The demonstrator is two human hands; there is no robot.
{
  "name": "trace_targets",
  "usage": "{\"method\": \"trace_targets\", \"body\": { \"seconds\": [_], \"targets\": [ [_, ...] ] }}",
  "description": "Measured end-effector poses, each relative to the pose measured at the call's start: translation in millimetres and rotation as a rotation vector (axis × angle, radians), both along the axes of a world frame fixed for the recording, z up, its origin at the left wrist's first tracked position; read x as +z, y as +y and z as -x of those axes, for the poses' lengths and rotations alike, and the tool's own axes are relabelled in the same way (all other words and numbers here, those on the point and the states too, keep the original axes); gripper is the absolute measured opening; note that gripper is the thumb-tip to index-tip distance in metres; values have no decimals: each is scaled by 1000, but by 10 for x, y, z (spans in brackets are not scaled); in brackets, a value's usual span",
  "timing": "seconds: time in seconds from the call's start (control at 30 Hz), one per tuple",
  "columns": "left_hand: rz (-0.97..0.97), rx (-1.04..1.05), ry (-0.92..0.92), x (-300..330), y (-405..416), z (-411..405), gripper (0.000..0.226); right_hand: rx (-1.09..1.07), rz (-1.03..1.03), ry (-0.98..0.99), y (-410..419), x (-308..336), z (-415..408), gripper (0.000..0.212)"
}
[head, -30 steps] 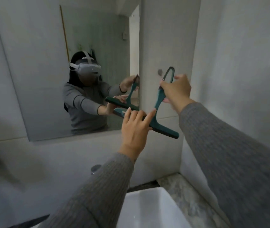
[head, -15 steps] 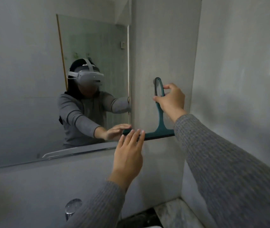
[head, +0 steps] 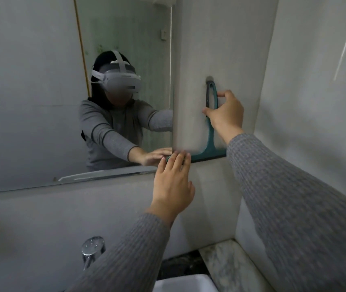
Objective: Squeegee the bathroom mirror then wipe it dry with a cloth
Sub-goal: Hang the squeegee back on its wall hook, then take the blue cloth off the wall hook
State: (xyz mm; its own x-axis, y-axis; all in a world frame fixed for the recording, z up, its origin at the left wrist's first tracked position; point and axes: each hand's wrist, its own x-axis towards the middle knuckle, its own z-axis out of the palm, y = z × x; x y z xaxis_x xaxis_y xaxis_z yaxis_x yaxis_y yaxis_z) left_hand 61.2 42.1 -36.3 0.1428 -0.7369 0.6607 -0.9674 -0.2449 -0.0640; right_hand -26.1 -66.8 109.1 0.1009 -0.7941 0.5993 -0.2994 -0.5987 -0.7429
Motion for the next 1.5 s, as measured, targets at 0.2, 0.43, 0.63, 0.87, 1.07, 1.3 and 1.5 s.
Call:
{"method": "trace_targets", "body": {
  "seconds": [0.2,0.43,0.63,0.87,1.07,1.3,1.5],
  "targets": [
    [98,-17,53,223,359,-159,67,-82,-1,199,401,-10,-28,74],
    [214,138,71,803,1299,-779,53,109,159,342,1346,46,-610,47],
    [232,339,100,1177,2319,-1389,48,444,208,379,2292,184,-1350,29],
    [320,514,147,1360,3345,-2012,54,741,253,360,3258,228,-2131,37],
    [432,668,356,1185,4008,-2665,65,965,192,326,3829,163,-2729,41],
    [445,547,574,788,4113,-3083,78,1041,135,366,4099,-102,-3398,48],
    [594,388,564,633,4103,-3138,72,998,171,326,4075,-216,-3572,48]
  ]
}}
